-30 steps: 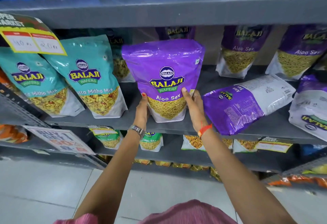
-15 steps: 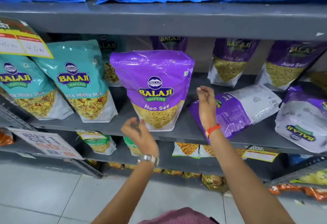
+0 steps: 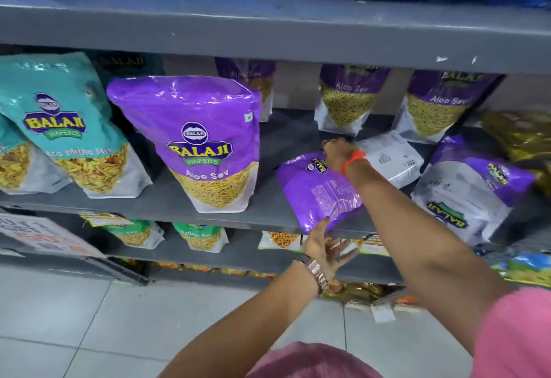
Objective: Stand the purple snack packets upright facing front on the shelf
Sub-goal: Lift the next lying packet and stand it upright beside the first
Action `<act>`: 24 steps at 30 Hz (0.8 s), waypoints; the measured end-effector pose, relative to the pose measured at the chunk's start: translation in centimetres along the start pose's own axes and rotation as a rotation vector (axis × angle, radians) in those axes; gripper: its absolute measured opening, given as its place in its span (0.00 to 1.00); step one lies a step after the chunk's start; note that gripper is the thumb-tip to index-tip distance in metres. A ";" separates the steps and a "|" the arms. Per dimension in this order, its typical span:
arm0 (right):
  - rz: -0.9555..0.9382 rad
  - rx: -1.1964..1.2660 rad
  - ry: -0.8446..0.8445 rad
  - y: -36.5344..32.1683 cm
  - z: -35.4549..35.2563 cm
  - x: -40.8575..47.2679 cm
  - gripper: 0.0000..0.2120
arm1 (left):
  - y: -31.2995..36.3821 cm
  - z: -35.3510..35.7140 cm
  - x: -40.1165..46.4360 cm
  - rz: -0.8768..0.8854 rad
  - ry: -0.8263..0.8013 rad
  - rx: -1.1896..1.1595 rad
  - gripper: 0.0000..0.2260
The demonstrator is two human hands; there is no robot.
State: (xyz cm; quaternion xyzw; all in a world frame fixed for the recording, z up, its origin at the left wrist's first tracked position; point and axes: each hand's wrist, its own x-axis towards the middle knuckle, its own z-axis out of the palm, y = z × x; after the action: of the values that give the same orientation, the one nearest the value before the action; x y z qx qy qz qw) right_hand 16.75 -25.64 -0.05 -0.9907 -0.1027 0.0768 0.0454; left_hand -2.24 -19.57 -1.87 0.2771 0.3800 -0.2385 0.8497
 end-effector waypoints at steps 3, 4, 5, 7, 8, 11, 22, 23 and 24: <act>-0.001 0.025 -0.028 0.5 -0.2 0.5 0.14 | -0.4 -0.1 1.3 0.065 -0.024 -0.057 0.09; 0.006 0.041 -0.031 0.6 -0.4 0.7 0.14 | -0.2 -0.1 1.6 0.089 -0.014 -0.083 0.08; 0.020 0.068 -0.040 0.6 -0.7 0.7 0.14 | -0.1 -0.2 1.8 0.115 0.004 -0.098 0.07; 0.043 0.138 -0.057 0.6 -1.4 0.9 0.14 | 0.0 -0.3 1.9 0.154 0.020 -0.090 0.08; 0.048 0.169 -0.061 0.7 -1.7 1.1 0.14 | 0.1 -0.3 1.8 0.170 0.022 -0.073 0.07; 0.061 0.287 -0.043 1.3 -2.3 1.5 0.12 | 0.6 -0.1 1.3 0.250 0.047 -0.056 0.05; 0.120 0.940 0.391 4.0 -7.3 0.2 0.13 | 7.7 3.5 -3.2 0.930 0.067 0.131 0.06; 0.135 1.068 0.428 4.3 -7.6 -0.4 0.11 | 8.2 3.7 -3.4 0.996 0.075 0.172 0.08; 0.149 1.198 0.447 4.6 -7.7 -1.0 0.11 | 8.8 3.9 -3.6 1.070 0.094 0.215 0.09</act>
State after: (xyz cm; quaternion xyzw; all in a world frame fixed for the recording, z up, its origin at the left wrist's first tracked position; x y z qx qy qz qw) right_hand 17.92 -30.94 7.22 -0.7904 0.0389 -0.0845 0.6055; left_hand 3.04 -15.00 5.67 0.5274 0.1969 0.2023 0.8013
